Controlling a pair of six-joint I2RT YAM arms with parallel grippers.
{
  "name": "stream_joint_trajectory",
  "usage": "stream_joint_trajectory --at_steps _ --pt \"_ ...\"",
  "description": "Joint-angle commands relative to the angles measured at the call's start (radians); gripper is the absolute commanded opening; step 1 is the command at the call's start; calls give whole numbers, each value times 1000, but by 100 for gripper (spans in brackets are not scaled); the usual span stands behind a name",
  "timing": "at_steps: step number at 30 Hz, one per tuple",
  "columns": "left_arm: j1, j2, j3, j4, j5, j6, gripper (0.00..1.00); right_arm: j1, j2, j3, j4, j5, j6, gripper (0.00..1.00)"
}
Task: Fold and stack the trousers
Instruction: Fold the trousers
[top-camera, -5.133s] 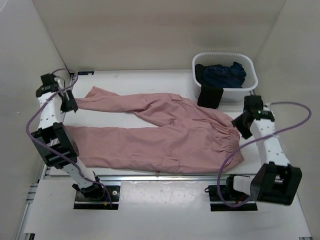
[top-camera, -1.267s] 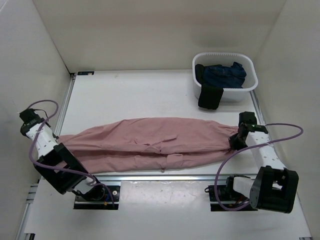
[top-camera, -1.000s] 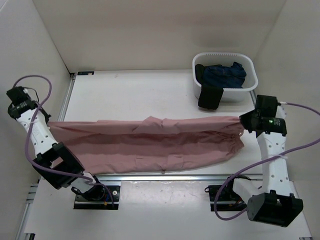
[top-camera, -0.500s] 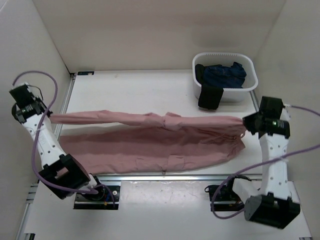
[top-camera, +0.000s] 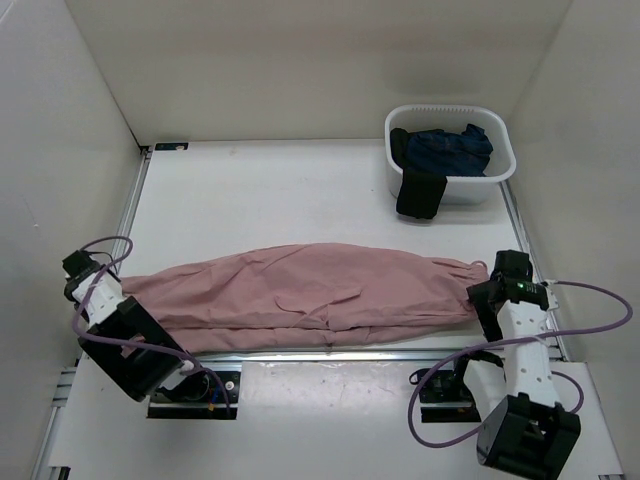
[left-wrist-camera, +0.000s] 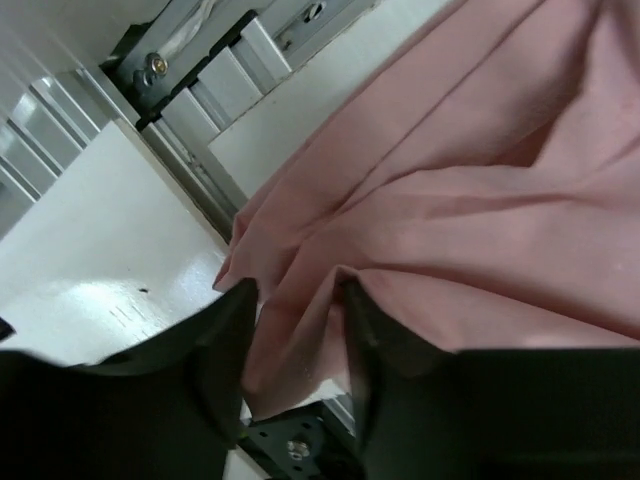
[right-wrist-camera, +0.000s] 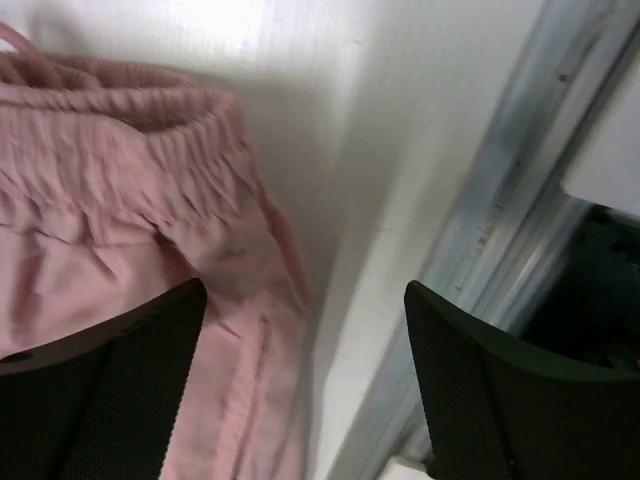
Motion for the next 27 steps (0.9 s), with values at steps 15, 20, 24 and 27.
stream_joint_trajectory --at_steps 15,20,24,27 --pt "39 68 -2 43 -46 -4 67 -3 243 -215 391 -143 31 67" --pt "27 156 -15 53 18 -4 69 -82 253 -199 414 -155 -6 0" --pt "-59 258 -15 92 37 -4 73 -122 243 -42 386 -71 -111 0" --pt "-124 321 -15 92 46 -4 69 -113 243 149 342 -23 -225 0"
